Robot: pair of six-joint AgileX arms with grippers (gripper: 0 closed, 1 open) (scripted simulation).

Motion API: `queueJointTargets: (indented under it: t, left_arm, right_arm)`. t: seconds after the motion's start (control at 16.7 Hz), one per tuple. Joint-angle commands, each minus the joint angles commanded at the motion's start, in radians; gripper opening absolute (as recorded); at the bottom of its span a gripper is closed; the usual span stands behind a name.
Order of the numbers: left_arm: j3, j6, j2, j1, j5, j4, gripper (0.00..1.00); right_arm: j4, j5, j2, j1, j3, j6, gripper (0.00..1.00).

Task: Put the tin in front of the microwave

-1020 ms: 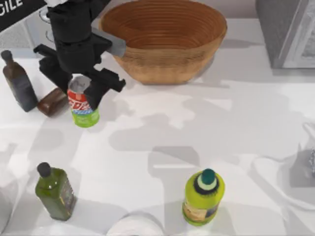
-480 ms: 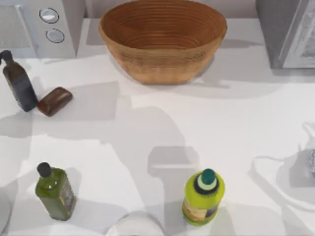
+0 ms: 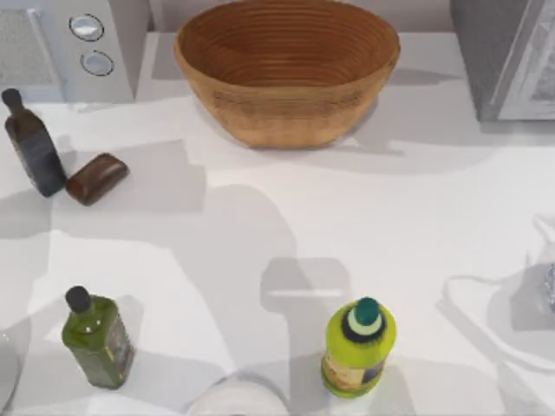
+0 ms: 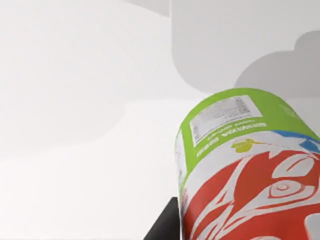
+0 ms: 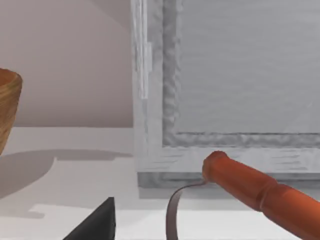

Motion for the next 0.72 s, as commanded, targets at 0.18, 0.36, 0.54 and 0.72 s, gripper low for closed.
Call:
queueJointTargets:
  t: [0.18, 0.36, 0.54, 0.72]
  left_arm:
    - [-0.003, 0.041, -0.002, 0.062, 0.008, 0.013, 0.0]
    - [-0.012, 0.049, 0.0, 0.055, 0.01, 0.02, 0.0]
    - [-0.026, 0.011, -0.001, 0.007, 0.003, 0.028, 0.0]
    - [-0.022, -0.015, 0.007, -0.012, 0.0, 0.029, 0.0]
  right_arm:
    - [0.0, 0.0, 0.0, 0.0, 0.0, 0.0, 1.0]
    - [0.0, 0.0, 0.0, 0.0, 0.0, 0.0, 1.0]
    - [0.0, 0.0, 0.0, 0.0, 0.0, 0.0, 1.0]
    - [0.0, 0.0, 0.0, 0.0, 0.0, 0.0, 1.0]
